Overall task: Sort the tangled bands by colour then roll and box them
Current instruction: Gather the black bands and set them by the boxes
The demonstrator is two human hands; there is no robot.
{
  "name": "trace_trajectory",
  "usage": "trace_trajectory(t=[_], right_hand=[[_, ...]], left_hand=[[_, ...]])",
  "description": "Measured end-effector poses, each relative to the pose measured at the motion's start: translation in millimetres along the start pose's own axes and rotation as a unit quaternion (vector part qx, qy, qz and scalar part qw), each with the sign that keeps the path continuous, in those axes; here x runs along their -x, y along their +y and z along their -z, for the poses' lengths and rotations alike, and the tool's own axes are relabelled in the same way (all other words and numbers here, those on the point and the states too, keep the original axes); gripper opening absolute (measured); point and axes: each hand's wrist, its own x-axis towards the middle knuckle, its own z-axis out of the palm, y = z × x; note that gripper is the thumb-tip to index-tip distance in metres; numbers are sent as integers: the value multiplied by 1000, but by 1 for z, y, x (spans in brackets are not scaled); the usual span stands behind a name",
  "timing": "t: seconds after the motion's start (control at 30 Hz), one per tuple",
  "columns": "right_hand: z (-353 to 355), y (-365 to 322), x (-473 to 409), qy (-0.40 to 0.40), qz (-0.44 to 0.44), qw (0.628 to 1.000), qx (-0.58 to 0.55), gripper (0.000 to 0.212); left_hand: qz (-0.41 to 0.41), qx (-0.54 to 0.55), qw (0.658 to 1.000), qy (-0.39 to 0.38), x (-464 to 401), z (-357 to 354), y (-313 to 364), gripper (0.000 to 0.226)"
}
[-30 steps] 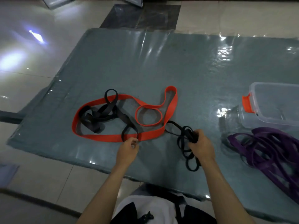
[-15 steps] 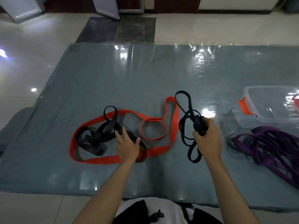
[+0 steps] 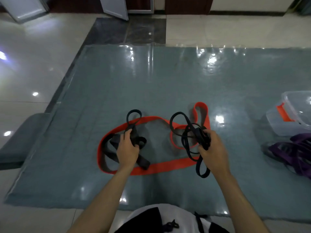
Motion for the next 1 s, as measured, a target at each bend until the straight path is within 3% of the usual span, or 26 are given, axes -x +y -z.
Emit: trace_trajectory(t=[0.17,0.3,0.43,0.5,0.67,0.73,0.83,1.0], right_hand=[[-15,-9,-6,-9,5,1000,20,56],[-25,-15,-13,-38,20,999,33,59],[-34,-19,-24,-58,17,998,35,60],[-38,-21,-30,-65,19,997,41,59],[-48,-22,-42,-77,12,996,47,57],[-52,-22,-44,-79,10,996,50,58],[-56,-21,-47,-84,11,995,48,58],[-58,-20,-46,-89,4,995,34,57]], left_hand=[[26,-140,988,-67,-13,13,-32,75],[44,-39,988,-143,-24,10,-40,82],[67,-15,982,-175,-32,3,-40,87],[68,8,987,-148,-36,0,-40,81],[80,18,995,-62,-36,-10,-35,43],[48,29,998,-27,-31,-12,-36,30],[-9,68,998,-9,-25,-14,-38,27],[-10,112,993,45,-24,-3,-46,37]])
